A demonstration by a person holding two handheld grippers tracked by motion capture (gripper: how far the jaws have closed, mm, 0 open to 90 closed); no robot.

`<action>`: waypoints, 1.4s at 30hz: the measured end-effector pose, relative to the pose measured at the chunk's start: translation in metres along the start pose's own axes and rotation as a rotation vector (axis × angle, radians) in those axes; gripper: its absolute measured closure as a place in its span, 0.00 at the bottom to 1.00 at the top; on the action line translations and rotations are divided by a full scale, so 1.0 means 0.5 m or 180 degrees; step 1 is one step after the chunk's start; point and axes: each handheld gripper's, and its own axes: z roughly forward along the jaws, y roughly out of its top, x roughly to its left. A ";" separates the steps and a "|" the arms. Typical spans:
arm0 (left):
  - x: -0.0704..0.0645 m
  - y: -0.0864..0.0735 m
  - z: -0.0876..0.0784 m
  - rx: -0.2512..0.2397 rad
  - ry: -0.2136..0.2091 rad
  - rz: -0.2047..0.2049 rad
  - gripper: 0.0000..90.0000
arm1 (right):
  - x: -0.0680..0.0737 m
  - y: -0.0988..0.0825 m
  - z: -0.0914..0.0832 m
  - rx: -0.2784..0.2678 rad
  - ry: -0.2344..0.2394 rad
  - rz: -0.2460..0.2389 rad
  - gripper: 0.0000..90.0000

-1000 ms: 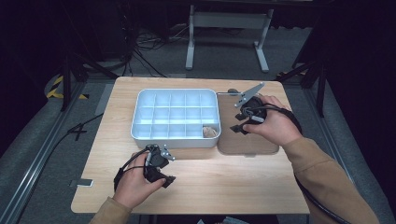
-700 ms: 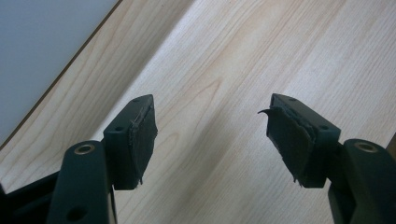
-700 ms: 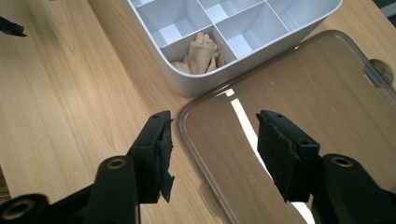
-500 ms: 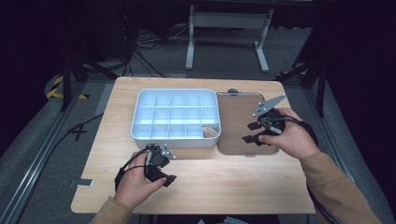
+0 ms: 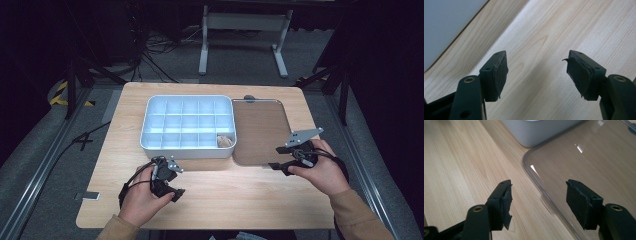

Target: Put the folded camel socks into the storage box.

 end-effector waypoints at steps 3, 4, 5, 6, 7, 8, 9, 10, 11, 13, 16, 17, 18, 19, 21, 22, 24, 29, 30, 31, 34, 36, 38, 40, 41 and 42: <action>0.000 -0.003 -0.002 -0.0007 0.0028 0.0019 0.37 | -0.001 -0.028 0.005 -0.0033 -0.0043 0.0042 0.41; -0.001 -0.004 -0.002 -0.0021 0.0053 0.0022 0.37 | 0.000 -0.035 0.007 -0.0049 -0.0046 0.0059 0.41; -0.002 -0.005 -0.002 -0.0022 0.0033 -0.0002 0.37 | 0.000 -0.046 0.011 -0.0081 -0.0056 0.0073 0.41; -0.002 -0.006 -0.001 -0.0026 0.0031 0.0006 0.37 | 0.002 -0.052 0.014 -0.0091 -0.0062 0.0093 0.41; -0.002 -0.007 -0.001 -0.0024 0.0027 -0.0006 0.37 | 0.003 -0.062 0.019 -0.0120 -0.0067 0.0092 0.41; -0.003 -0.007 -0.001 -0.0014 0.0026 -0.0007 0.37 | 0.004 -0.068 0.023 -0.0130 -0.0056 0.0097 0.41; -0.003 -0.007 -0.001 -0.0014 0.0026 -0.0007 0.37 | 0.004 -0.068 0.023 -0.0130 -0.0056 0.0097 0.41; -0.003 -0.007 0.000 -0.0013 0.0023 -0.0001 0.37 | 0.005 -0.077 0.028 -0.0141 -0.0057 0.0101 0.41; -0.002 -0.006 0.001 -0.0006 0.0032 0.0013 0.37 | 0.006 -0.086 0.033 -0.0155 -0.0060 0.0107 0.41; -0.001 -0.005 0.002 0.0006 0.0046 0.0030 0.37 | 0.006 -0.101 0.041 -0.0158 -0.0056 0.0154 0.41; -0.003 -0.003 0.002 -0.0060 0.0038 0.0052 0.38 | 0.006 -0.121 0.054 -0.0141 -0.0025 0.0237 0.41; -0.003 -0.003 0.002 -0.0060 0.0038 0.0052 0.38 | 0.006 -0.126 0.058 -0.0118 -0.0024 0.0236 0.41; -0.005 -0.001 0.003 -0.0054 0.0036 0.0051 0.38 | 0.007 -0.130 0.063 -0.0107 -0.0024 0.0235 0.41; -0.004 0.000 0.004 -0.0050 0.0073 0.0079 0.37 | 0.007 -0.134 0.066 -0.0108 -0.0021 0.0239 0.41; -0.005 0.000 0.007 -0.0044 0.0043 0.0068 0.37 | 0.008 -0.139 0.070 -0.0118 -0.0021 0.0250 0.41; -0.005 0.000 0.008 -0.0034 0.0067 0.0082 0.37 | 0.009 -0.144 0.074 -0.0153 -0.0027 0.0255 0.41; -0.005 0.001 0.011 -0.0015 0.0033 0.0086 0.37 | 0.009 -0.153 0.081 -0.0184 -0.0020 0.0279 0.41; -0.005 0.001 0.014 0.0005 0.0016 0.0070 0.37 | 0.012 -0.171 0.095 -0.0220 0.0005 0.0287 0.41; -0.005 0.001 0.013 0.0008 0.0015 0.0072 0.37 | 0.015 -0.177 0.099 -0.0234 0.0004 0.0279 0.41; -0.005 0.001 0.013 0.0010 0.0019 0.0071 0.37 | 0.017 -0.179 0.100 -0.0240 0.0013 0.0287 0.41; -0.005 0.000 0.016 0.0011 0.0013 0.0077 0.37 | 0.022 -0.188 0.104 -0.0272 0.0000 0.0270 0.41; -0.006 0.000 0.018 0.0021 0.0002 0.0056 0.37 | 0.027 -0.191 0.109 -0.0259 0.0018 0.0265 0.41; -0.006 0.000 0.018 0.0028 0.0003 0.0063 0.37 | 0.029 -0.191 0.113 -0.0256 0.0025 0.0265 0.40; -0.005 0.001 0.018 0.0032 0.0001 0.0072 0.36 | 0.030 -0.191 0.115 -0.0269 0.0023 0.0256 0.39; -0.005 0.000 0.018 0.0027 -0.0005 0.0061 0.36 | 0.030 -0.191 0.115 -0.0269 0.0023 0.0256 0.39; -0.005 0.000 0.018 0.0020 0.0000 0.0066 0.36 | 0.030 -0.190 0.115 -0.0270 0.0024 0.0260 0.39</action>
